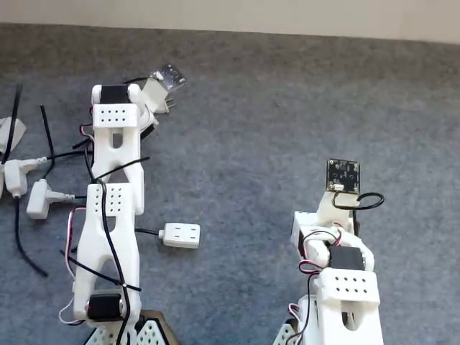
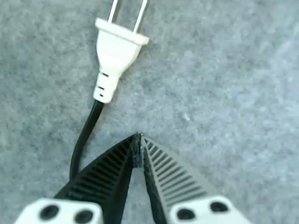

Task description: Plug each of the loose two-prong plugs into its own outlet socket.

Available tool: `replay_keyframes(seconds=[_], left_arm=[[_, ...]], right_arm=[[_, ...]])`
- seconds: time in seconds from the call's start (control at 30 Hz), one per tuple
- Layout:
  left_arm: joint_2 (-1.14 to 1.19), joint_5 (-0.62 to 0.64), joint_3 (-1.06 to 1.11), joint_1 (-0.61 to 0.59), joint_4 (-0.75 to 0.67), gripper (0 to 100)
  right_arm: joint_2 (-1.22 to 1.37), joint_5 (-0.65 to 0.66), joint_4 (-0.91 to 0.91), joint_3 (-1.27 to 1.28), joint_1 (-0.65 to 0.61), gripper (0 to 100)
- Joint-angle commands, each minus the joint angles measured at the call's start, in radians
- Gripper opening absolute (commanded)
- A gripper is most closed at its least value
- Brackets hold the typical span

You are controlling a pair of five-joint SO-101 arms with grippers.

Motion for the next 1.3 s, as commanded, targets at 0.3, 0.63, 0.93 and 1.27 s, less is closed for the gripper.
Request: replay_keyframes(seconds=[0.3,0.63,0.93,1.27], left_arm=[[-0.056,0.307,-0.007,-0.133,-0.196,27],[0.12,0.301,-0.007,-0.137,-0.235,20],[0.125,0.084,-0.015,-0.079,-0.038,1],[-0.002,0.209,-0.016,-0.081,-0.006,2]], right_arm=[[-0.016,0.0,-0.018,-0.005,-0.007,36.5],[-0.016,0.0,-0.018,-0.005,-0.007,36.5],[-0.016,0.0,-0.018,-0.005,-0.007,36.5],[-0.016,0.0,-0.018,-0.005,-0.007,36.5]])
